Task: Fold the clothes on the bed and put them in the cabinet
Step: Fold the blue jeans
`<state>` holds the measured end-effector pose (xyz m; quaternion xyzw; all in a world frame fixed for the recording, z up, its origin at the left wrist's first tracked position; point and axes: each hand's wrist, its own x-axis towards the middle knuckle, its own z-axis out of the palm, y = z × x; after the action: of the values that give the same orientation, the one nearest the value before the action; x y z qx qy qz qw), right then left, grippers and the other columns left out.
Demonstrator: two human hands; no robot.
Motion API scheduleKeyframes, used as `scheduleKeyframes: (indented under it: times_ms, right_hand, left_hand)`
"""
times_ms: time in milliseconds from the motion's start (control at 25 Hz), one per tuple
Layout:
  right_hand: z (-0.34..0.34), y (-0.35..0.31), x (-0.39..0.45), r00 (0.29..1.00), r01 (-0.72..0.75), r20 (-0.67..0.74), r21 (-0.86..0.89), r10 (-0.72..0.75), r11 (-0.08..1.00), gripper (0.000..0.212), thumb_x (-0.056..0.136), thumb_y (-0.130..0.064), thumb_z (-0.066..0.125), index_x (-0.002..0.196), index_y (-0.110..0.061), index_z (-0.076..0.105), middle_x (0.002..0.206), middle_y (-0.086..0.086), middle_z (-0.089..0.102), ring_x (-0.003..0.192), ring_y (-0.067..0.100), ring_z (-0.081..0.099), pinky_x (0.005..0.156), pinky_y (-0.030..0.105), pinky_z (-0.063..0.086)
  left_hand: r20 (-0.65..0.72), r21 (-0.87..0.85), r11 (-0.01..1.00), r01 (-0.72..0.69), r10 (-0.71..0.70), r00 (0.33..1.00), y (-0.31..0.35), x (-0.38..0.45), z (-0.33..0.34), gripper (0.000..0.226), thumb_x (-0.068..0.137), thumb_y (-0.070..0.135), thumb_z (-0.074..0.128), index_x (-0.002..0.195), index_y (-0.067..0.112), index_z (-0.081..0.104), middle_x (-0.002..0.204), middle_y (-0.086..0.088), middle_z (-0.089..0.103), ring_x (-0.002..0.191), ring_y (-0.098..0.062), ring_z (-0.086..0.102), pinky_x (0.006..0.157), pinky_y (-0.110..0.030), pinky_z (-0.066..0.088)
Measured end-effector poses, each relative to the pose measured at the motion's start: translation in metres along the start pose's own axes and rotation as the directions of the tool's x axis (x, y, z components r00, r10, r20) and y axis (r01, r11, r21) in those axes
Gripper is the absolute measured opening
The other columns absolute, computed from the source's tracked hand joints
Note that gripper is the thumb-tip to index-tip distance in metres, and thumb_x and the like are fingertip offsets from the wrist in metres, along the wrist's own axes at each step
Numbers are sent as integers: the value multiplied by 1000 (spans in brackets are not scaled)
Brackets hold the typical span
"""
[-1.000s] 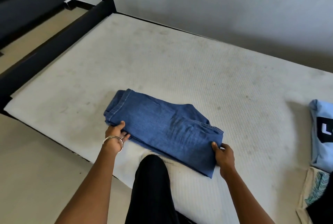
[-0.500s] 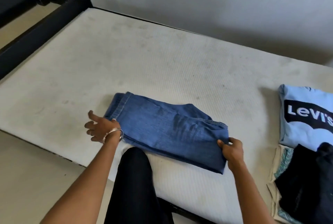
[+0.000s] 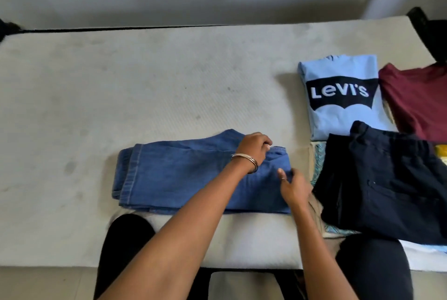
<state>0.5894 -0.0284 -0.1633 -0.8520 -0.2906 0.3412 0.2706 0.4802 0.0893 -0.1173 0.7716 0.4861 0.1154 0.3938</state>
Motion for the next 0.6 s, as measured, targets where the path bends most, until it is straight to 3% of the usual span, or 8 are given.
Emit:
scheduleKeyframes:
  times_ms: [120,200,360,480,600]
  right_hand:
    - [-4,10,0,996,52,66,1,-52,999,29,92,-30,67,101,-3,61,87,10,62,83,28,57,68,28,31]
    - [-14,22,8,990,60,125,17,-62,998,31,88,-26,73,108,-7,61,89,4,62,84,23,56,68,26,35]
    - [-24,36,15,992,16,122,46,-22,999,32,87,-24,73,114,-10,62,99,4,67,88,20,59,72,24,38]
    - [-19,37,14,995,4,101,-34,-1,999,20,95,-26,61,98,-7,60,92,9,65,87,29,59,65,28,32]
    - [-8,39,2,992,-18,120,-62,26,998,11,99,-11,44,93,-8,53,107,15,67,102,35,61,74,33,45]
  left_hand:
    - [138,223,974,23,-55,989,2,30,29,24,91,14,59,113,12,70,118,-12,63,112,-28,57,96,-35,45]
    - [223,370,929,7,-95,970,0,41,44,31,90,28,62,121,24,64,123,-8,58,118,-27,52,97,-37,45]
    - [397,545,816,-194,-47,917,9,61,46,39,87,44,62,120,24,61,119,-5,60,112,-27,55,89,-39,48]
    - [346,623,723,-299,88,934,15,57,47,31,93,39,51,112,16,62,113,-7,60,104,-31,58,77,-37,46]
    - [99,587,806,-77,23,995,11,58,46,28,95,34,46,104,14,64,107,-8,65,95,-34,62,68,-34,41]
